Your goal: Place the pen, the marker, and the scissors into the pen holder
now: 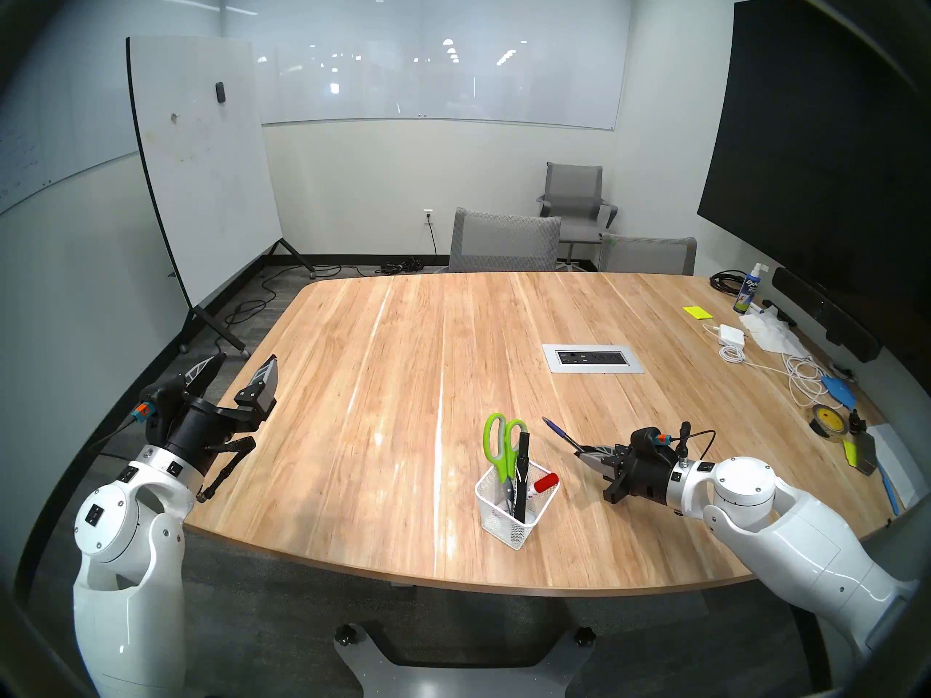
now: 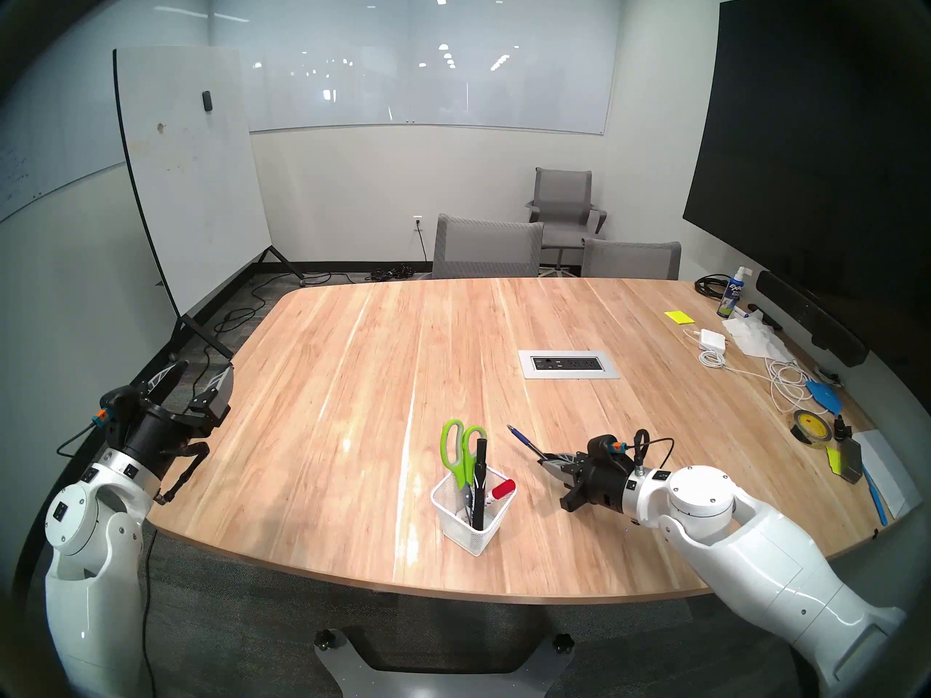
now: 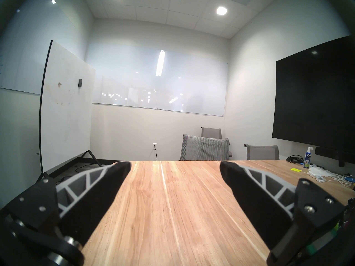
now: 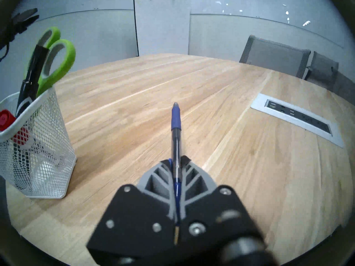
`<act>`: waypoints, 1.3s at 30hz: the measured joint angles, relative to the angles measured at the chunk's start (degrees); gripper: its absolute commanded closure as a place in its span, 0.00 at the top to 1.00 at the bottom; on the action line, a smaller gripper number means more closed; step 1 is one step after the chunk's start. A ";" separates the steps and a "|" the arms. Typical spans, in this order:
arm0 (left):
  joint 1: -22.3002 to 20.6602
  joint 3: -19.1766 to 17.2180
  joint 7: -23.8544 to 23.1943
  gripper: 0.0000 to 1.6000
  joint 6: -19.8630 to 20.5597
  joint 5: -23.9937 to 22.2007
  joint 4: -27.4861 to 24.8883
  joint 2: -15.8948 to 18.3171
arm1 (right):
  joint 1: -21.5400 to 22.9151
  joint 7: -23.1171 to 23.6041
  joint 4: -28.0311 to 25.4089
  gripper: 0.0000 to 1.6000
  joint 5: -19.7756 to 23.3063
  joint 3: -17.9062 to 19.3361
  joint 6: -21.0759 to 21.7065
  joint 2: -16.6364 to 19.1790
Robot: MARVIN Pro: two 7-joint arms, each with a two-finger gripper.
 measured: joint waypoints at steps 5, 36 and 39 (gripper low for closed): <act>-0.05 -0.04 -0.08 1.00 0.04 0.06 0.00 -0.08 | -1.66 1.38 -0.32 0.00 1.39 2.82 -1.83 1.63; -0.32 -0.22 -0.55 1.00 0.18 0.42 0.04 -0.55 | 0.25 17.38 -1.36 0.00 -4.50 11.05 -9.80 12.43; -0.34 -0.25 -0.59 1.00 0.19 0.45 0.04 -0.60 | 0.56 18.59 -1.79 0.00 -5.60 11.92 -11.26 13.23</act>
